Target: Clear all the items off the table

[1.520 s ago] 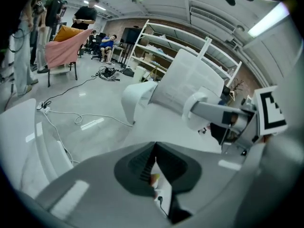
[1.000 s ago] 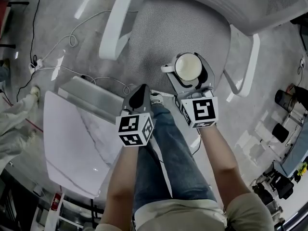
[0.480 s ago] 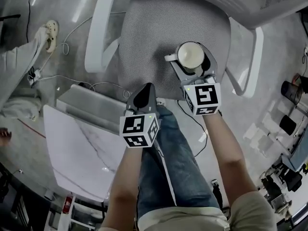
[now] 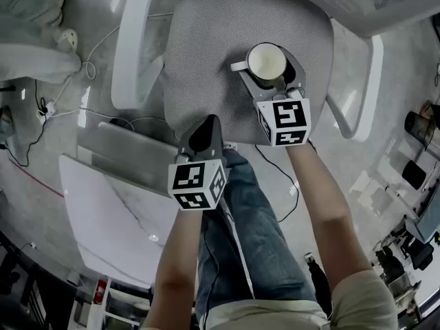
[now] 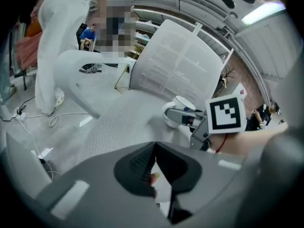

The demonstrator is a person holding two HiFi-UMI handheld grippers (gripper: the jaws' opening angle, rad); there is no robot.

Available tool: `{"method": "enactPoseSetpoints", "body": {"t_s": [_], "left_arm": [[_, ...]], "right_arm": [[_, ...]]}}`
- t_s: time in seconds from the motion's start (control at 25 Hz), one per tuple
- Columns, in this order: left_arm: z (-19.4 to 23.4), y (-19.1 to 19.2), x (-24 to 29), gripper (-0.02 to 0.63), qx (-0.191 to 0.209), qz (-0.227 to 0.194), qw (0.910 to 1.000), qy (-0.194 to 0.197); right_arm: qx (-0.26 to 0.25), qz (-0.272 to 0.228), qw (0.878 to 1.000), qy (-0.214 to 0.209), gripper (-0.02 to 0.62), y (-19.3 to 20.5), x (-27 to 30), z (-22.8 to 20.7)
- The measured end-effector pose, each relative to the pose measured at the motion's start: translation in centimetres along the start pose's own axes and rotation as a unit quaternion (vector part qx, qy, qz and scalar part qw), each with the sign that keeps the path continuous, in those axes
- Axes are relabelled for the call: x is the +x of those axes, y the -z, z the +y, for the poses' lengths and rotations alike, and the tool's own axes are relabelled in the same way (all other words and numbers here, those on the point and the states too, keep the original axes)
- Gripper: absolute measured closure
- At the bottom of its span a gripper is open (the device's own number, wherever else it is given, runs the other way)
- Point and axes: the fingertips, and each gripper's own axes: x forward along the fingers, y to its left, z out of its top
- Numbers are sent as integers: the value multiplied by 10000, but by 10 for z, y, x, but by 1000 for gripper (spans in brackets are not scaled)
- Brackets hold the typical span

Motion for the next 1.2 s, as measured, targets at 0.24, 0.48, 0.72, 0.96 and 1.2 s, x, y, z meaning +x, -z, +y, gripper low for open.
{"method": "enactPoseSetpoints", "body": {"t_s": [0.24,0.48,0.72,0.96,1.2], "left_arm": [[1,5,3,597,6,47,10000,7],[2,7,3,597,-46,61,10000,-7],[-1,2,2,597,-51,18,10000,15],[-2,-1,-6,597,-68,-62,10000,2],[1,2,-17,597,-93,-90,9999,-40]], "right_arm": [[104,29,9999,26,204,5,12,-4],[6,-16,10000,10,204,6,15,-2],[-41,17,10000,-10,204,8,14,-1],[-16,84,10000,33,184,7,11,-2],[0,173,9998,133,170,10,1,-2]]}}
